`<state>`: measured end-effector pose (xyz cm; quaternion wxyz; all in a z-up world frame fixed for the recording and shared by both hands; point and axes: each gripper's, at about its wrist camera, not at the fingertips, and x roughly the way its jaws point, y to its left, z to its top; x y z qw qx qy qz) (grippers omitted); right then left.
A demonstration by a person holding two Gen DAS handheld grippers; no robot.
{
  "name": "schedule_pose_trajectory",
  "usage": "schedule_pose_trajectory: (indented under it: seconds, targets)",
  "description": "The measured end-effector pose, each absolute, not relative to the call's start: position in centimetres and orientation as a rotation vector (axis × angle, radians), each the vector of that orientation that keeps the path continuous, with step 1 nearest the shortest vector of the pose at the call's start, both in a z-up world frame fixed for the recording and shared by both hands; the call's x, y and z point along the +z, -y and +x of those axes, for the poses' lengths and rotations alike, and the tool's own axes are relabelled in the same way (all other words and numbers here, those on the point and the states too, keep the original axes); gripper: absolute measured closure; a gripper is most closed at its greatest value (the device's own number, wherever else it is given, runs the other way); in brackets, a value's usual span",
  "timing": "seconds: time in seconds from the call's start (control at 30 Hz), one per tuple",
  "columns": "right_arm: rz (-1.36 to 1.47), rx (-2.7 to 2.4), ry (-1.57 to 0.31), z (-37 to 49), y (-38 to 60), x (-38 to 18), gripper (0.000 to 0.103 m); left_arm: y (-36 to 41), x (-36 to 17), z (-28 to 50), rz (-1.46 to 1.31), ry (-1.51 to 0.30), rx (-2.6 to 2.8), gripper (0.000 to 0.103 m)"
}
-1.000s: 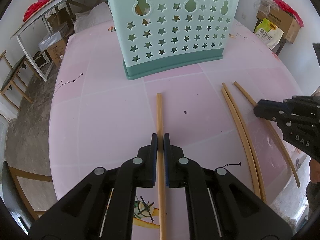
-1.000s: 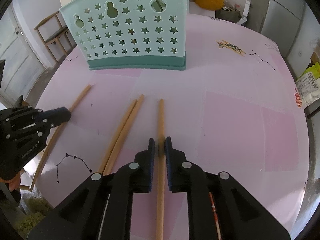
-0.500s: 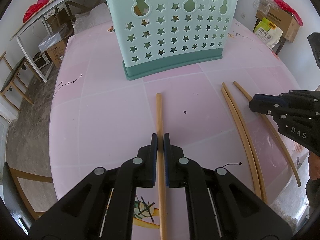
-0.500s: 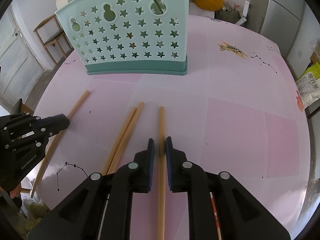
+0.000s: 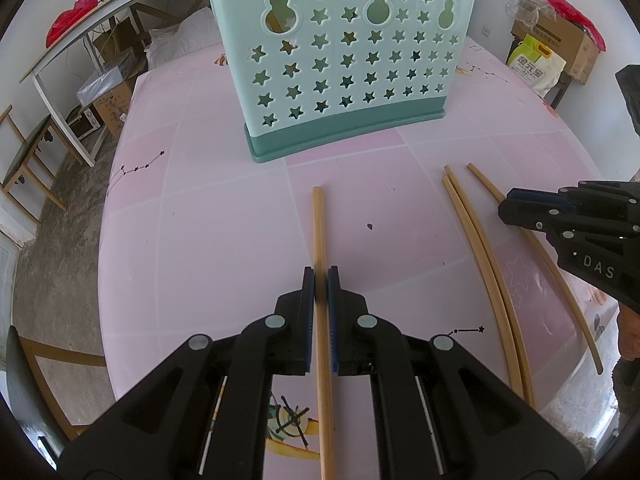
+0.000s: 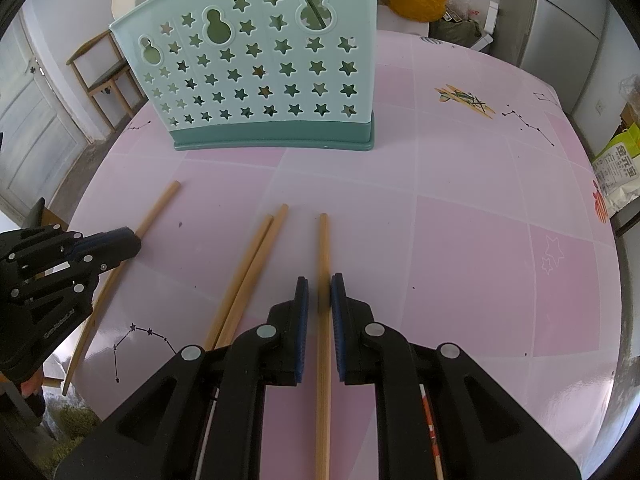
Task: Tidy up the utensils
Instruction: 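Hold both wooden chopsticks just above the table, steadying the grips, then insert the chopstick into the green holder with the left gripper while the right carries its chopstick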
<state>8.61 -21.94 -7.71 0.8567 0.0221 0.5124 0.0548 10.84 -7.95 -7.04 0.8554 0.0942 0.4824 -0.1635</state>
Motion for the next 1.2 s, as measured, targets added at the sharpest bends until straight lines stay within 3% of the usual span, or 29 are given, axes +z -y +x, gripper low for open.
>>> schedule_pose_trajectory:
  seconds: [1.2]
  targets:
    - [0.061,0.116,-1.072,8.5,22.1,-7.7,0.091,8.0,-6.8,12.5,0.169,-1.008,-0.364,0.098]
